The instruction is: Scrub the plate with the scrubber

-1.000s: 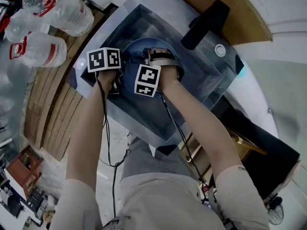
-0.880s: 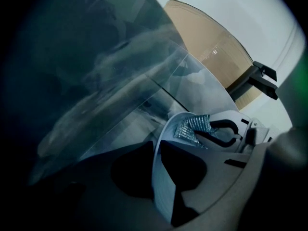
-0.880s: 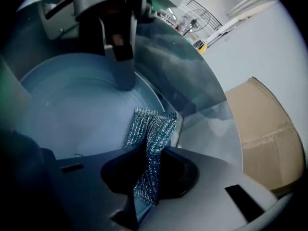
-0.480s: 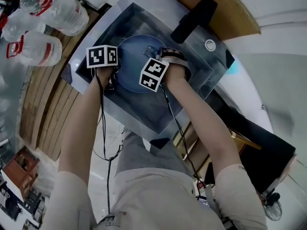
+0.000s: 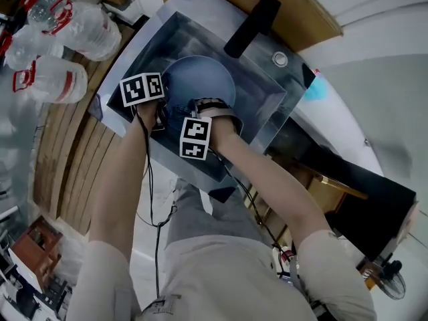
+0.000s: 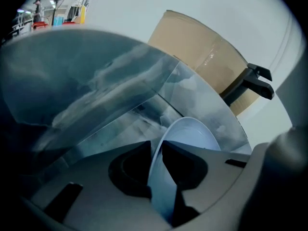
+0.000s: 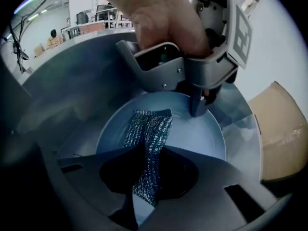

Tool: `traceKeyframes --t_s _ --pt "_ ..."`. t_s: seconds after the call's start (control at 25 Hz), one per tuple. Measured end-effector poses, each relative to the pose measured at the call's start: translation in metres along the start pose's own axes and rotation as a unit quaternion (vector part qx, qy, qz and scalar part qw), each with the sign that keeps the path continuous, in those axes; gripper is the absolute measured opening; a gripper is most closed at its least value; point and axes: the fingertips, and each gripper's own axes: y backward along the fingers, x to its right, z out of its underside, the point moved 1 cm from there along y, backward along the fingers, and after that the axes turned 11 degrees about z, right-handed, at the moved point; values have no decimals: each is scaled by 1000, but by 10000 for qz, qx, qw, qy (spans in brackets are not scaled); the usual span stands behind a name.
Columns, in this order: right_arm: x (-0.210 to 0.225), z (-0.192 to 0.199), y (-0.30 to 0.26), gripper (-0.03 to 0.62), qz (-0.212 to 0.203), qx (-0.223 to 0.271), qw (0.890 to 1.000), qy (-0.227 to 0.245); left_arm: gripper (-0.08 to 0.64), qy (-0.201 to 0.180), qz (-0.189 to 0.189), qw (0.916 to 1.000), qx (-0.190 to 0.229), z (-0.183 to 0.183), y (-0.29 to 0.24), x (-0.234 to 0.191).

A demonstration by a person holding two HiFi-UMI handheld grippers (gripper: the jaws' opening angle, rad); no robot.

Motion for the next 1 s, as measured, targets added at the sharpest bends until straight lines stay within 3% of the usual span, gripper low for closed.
traceKeyframes --t_s 0.08,0.16,0.24,0.36,0.52,0.64,0.8,0.92,1.0 --pt "9 -10 7 92 255 257 9988 -320 81 -150 -5 9998 115 -5 7 8" --pt "25 -10 20 95 458 476 9927 -1009 81 -281 -69 9994 198 -11 14 16" --pt "43 -6 42 95 599 645 9814 -1703 88 -440 -61 9984 349 -19 25 27" --pt "74 -2 83 97 887 912 9642 -2328 94 -646 53 9961 599 -31 44 46" --pt "114 6 136 97 1142 1231 9327 -3192 94 -795 324 9918 951 -51 72 76" --pt "138 11 177 97 1204 1589 8921 -4055 93 -1051 491 9849 1287 -70 108 106" --pt "168 12 240 97 1557 2079 8457 -4661 92 -1511 770 9692 1787 -92 166 149" --pt "185 3 291 97 1813 2475 8185 -4856 75 -2015 1170 9464 2236 -107 210 188" --pt "194 -3 325 97 1997 2699 8068 -4861 60 -2382 1307 9299 2477 -117 239 214"
